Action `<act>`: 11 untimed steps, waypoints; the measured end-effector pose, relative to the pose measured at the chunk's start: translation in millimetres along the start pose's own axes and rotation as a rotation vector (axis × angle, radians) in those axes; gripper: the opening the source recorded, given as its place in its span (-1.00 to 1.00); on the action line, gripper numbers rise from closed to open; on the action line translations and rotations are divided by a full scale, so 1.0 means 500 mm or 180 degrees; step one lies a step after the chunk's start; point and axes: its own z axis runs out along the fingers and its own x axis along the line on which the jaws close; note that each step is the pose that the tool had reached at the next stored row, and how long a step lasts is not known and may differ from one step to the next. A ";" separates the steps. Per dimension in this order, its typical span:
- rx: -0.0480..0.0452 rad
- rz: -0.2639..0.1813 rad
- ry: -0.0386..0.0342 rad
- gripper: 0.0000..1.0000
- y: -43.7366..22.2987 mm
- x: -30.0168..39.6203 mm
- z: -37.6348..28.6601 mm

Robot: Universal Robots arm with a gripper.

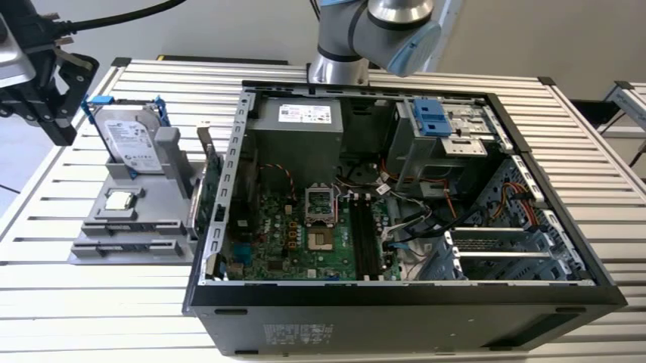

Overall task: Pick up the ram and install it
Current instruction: 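Reach for the ram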

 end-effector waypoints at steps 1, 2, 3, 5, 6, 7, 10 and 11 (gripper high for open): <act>0.0000 -0.0006 0.0000 -1.00 0.000 0.000 0.000; 0.0000 -0.0012 0.0000 -1.00 0.000 0.000 0.000; 0.0000 -0.0016 0.0001 -1.00 0.000 0.000 0.000; 0.0000 -0.0026 0.0001 -1.00 0.000 0.000 0.000; 0.0000 -0.0032 0.0001 -1.00 0.000 0.000 0.000; 0.0000 -0.0039 0.0002 -1.00 0.000 0.000 0.000; 0.0000 -0.0060 0.0003 -1.00 0.000 0.000 0.000; 0.0000 -0.0068 0.0003 -1.00 0.000 0.000 0.000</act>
